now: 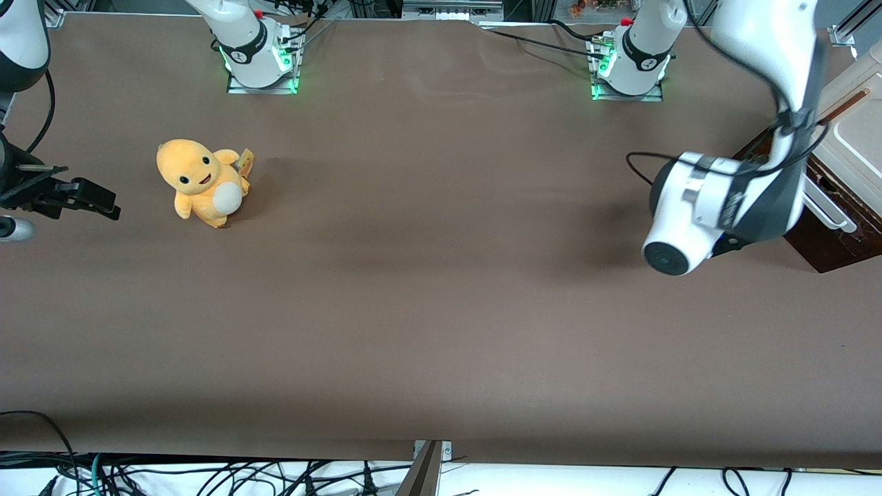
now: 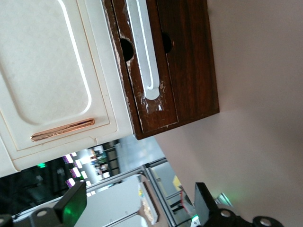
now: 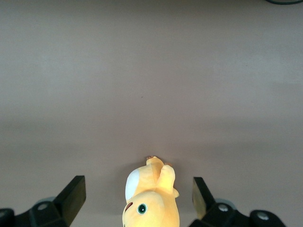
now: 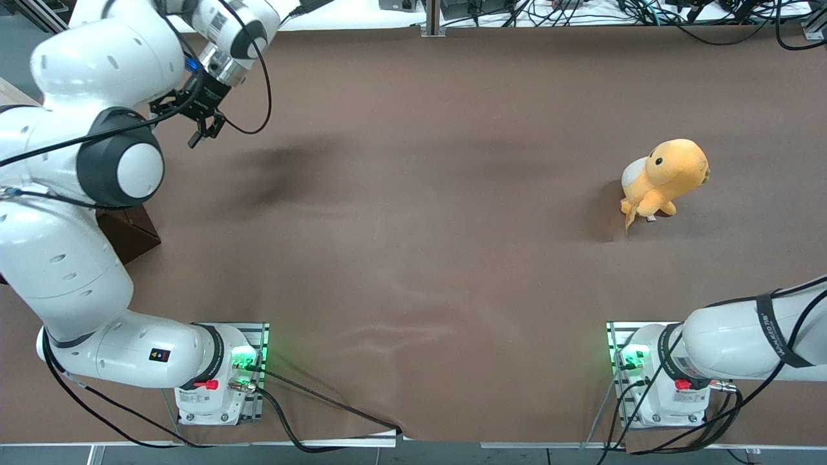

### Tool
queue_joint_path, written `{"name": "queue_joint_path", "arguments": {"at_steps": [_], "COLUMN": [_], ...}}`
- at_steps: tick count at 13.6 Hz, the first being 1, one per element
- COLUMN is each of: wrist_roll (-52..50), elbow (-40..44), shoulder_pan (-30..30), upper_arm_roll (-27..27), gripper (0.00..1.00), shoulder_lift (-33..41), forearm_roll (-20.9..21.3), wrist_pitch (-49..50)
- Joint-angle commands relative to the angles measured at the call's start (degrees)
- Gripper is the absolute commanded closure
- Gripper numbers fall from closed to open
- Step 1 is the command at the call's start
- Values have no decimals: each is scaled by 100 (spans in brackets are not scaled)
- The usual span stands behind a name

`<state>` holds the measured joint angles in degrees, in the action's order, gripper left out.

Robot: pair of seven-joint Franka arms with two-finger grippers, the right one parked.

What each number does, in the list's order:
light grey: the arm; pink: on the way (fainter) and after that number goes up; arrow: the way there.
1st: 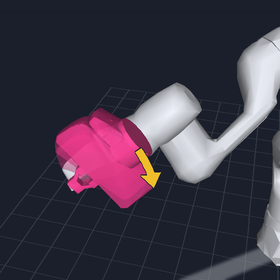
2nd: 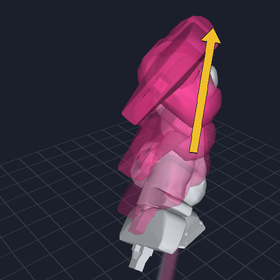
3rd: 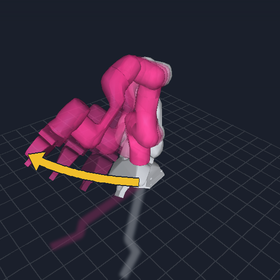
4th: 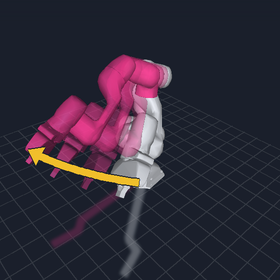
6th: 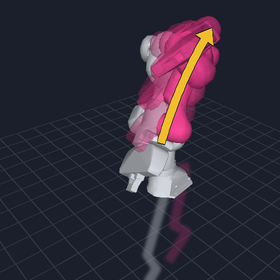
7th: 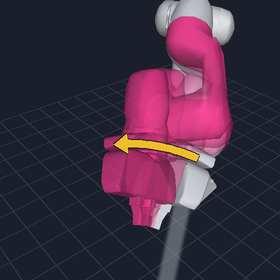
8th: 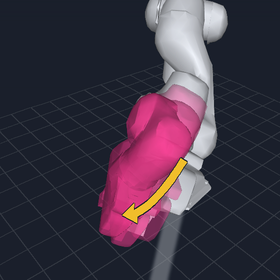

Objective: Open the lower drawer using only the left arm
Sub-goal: 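Align the left gripper on the white bar handle and close it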

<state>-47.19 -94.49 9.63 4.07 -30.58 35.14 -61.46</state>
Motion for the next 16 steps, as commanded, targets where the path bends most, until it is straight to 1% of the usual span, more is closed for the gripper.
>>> {"name": "queue_joint_path", "arguments": {"at_steps": [1, 2, 3, 5, 6, 8, 10, 11, 12, 13, 14, 16], "wrist_roll": [-377, -518, -520, -546, -555, -555, -555, -555, -555, -511, -467, -458], "elbow": [133, 107, 98, 2, -25, -78, -384, -490, -491, -500, -500, -500], "shoulder_pan": [-14, -40, -49, -180, -346, -785, -910, -1032, -1234, -1375, -1420, -1543], "upper_arm_roll": [-38, -38, -38, -55, -55, -55, -55, -55, -55, -38, -38, -38], "gripper": [0, 0, 0, 0, 0, 0, 0, 0, 0, 1, 4, 16], "shoulder_lift": [-763, -992, -1142, -1318, -1398, -1451, -1416, -1399, -1390, -1390, -1390, -1390], "forearm_roll": [334, 596, 956, 1397, 1547, 1644, 2003, 2092, 2136, 2346, 2487, 2506], "wrist_pitch": [187, 187, 187, 179, 170, 74, -224, -260, -296, -435, -524, -603]}}
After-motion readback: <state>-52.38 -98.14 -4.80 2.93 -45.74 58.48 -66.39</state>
